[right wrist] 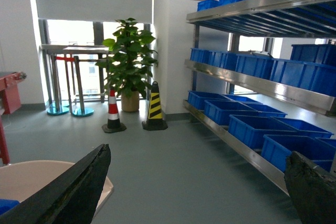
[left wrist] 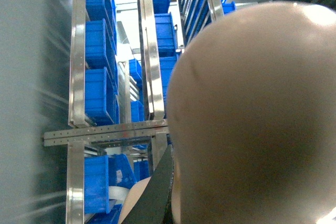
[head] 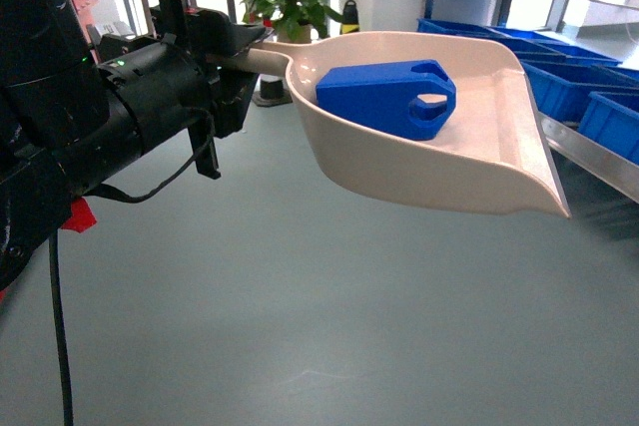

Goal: Place part in tray to right shelf

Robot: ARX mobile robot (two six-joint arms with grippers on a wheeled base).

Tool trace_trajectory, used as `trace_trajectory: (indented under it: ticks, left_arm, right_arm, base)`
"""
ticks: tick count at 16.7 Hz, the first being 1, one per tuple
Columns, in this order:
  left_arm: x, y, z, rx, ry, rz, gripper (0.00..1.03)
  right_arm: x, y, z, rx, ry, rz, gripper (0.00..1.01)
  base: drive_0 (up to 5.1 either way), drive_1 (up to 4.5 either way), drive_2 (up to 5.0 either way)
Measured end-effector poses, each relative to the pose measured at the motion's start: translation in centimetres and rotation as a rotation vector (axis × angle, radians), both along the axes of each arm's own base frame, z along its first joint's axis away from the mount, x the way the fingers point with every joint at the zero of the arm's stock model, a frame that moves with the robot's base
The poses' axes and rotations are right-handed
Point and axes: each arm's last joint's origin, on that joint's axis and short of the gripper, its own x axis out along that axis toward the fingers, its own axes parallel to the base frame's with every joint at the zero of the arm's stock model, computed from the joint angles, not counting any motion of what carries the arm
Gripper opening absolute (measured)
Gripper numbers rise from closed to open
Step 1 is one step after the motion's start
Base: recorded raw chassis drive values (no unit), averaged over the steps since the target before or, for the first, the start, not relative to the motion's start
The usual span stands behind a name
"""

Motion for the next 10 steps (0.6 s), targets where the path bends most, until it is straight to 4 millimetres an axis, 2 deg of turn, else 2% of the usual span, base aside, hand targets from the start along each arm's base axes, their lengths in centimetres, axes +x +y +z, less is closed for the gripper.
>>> trace_trajectory:
  ticks: [10]
  left_arm:
    - [0.00, 0.00, 0.00, 0.000, 0.000, 0.000, 0.16]
  right_arm:
    - [0.00, 0.00, 0.00, 0.000, 0.000, 0.000, 0.98]
  base:
    - [-1.6, -1.58, -1.6]
